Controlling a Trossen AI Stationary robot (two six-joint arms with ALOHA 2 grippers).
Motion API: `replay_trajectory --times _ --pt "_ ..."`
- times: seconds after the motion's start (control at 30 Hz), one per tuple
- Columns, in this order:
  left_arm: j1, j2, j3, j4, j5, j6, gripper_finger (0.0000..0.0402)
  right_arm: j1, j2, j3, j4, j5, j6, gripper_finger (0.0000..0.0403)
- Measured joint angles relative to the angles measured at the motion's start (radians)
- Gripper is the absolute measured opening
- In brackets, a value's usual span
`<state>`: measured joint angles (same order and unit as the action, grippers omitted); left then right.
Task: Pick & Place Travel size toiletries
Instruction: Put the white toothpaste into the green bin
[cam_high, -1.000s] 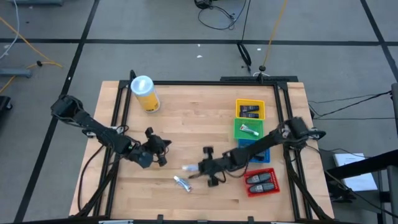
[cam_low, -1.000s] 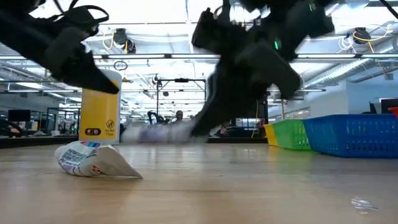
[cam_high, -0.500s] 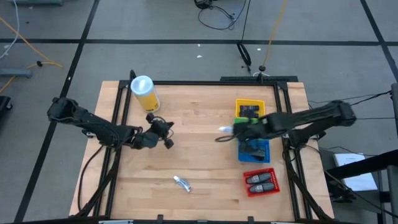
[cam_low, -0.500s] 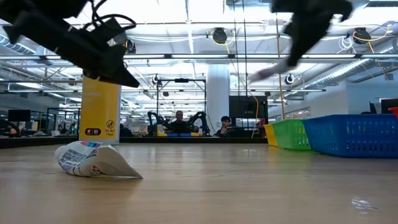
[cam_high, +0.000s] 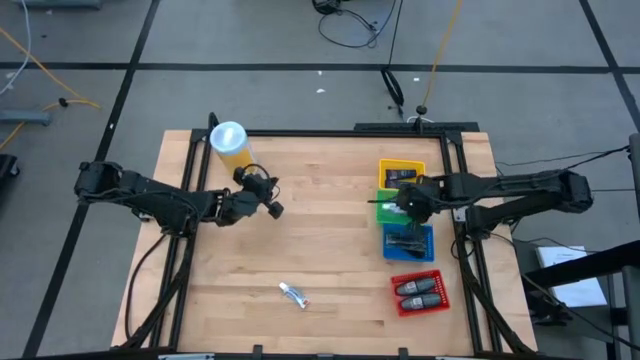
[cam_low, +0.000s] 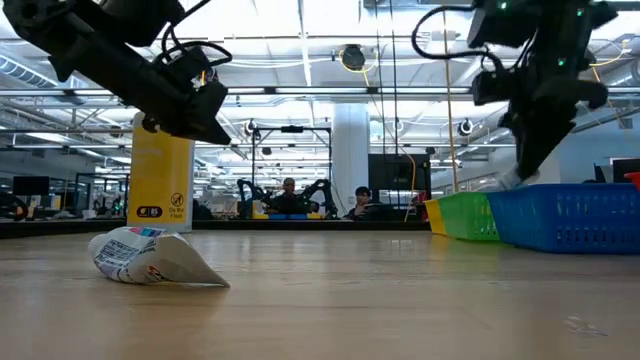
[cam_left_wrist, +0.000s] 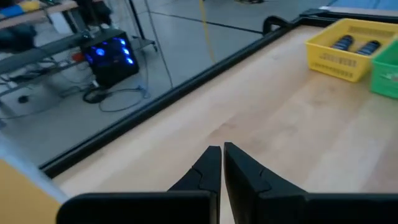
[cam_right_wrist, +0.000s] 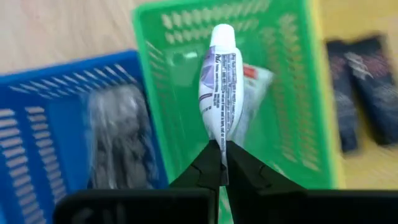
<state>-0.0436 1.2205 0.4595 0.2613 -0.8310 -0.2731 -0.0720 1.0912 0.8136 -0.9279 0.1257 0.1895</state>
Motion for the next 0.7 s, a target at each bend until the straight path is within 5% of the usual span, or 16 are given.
replay_trajectory --times 0.27,0.43,0.57,0.7 --pt "0.019 0.0 0.0 0.002 0.221 0.043 0.0019 -0.088 0.025 -0.076 0.134 -0.047 -0.022 0.0007" --pt "0.019 0.0 0.0 0.002 0.48 0.142 0.0019 -0.105 0.054 -0.102 0.169 -0.049 -0.021 0.0024" --pt "0.007 0.0 0.0 0.002 0.735 0.259 0.0019 -0.106 0.069 -0.104 0.172 -0.049 -0.019 0.0056" --pt "-0.038 0.0 0.0 0.002 0.864 0.33 0.003 -0.106 0.061 -0.104 0.184 -0.044 -0.009 0.0112"
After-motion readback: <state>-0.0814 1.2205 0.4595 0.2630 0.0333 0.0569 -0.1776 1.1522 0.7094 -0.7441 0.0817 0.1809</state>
